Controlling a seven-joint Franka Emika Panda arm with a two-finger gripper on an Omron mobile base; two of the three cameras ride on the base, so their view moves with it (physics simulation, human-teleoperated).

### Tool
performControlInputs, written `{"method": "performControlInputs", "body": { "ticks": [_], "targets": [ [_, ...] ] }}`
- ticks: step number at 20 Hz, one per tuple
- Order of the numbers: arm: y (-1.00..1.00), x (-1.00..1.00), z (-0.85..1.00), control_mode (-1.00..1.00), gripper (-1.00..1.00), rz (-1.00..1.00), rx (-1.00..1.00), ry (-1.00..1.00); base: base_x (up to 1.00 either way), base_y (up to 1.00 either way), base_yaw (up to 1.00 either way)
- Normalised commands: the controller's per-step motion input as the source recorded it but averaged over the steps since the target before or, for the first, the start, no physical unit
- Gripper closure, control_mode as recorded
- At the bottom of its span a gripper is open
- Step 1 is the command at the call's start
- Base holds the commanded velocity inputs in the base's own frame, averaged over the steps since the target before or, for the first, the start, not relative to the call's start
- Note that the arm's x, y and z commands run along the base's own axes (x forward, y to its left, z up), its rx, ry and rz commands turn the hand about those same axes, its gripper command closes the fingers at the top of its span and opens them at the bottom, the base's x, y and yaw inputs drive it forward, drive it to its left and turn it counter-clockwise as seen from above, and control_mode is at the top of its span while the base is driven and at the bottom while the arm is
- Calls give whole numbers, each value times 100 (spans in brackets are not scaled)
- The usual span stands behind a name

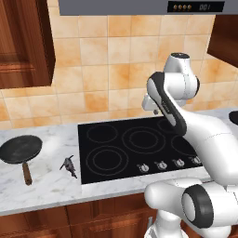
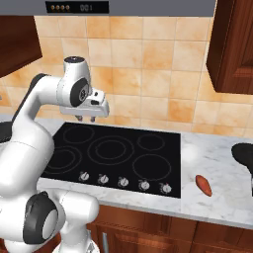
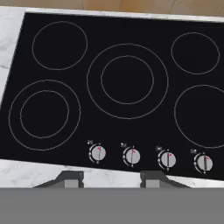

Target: Place both pans onto different burners. Then place the sweet potato and the fish on different pans.

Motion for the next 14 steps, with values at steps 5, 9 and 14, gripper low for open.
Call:
{"method": "performControlInputs", "body": {
  "ticks": [5,9,14],
  "targets": [
    [-27,0,-2,-100,-100,0,0,0,0,0,0],
    [-54,-3,-2,-100,-100,1,0,0,0,0,0],
    [-53,-9,-13,-100,-100,0,0,0,0,0,0]
  ]
}}
